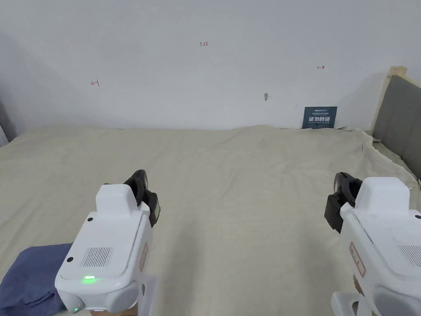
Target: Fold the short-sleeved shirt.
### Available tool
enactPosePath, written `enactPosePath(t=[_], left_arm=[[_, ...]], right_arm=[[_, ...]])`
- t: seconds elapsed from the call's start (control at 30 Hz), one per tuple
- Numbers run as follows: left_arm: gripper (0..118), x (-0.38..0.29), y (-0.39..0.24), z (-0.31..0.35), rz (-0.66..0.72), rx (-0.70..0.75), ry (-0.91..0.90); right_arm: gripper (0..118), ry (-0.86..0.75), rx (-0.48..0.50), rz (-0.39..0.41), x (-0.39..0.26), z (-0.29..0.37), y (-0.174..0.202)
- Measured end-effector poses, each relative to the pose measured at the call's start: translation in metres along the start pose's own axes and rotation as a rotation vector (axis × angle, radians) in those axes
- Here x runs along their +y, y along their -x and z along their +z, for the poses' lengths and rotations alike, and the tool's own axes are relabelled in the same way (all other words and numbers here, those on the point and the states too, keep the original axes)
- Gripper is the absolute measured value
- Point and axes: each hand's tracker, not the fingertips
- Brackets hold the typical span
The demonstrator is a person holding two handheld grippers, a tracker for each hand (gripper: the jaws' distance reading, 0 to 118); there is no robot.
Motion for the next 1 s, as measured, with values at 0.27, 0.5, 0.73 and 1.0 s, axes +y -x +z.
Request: enactPosePath(t=[0.27,0.5,0.73,1.0], left_arm=[[40,0.0003,0.002,-0.0006,0.018,-0.009,0.017],[118,-0.0021,0.0034,-0.0004,0.027,-0.002,0.02],[118,-0.0005,0.0018,0.0001,0.009,-0.001,0.013],[118,-0.0017,0.0008,0.0001,-0.01,-0.006,0.001]], right_arm=[[35,0.0,-0.004,-0.029,-0.0025,0.0007,-0.0045],[117,0.005,0.008,-0.053,-0.0069,0.0015,-0.0068],[118,0.008,-0.002,-0.065,-0.0073,0.0009,-0.009],[118,0.0,0.002,-0.061,-0.0029,0.0028,-0.0043]])
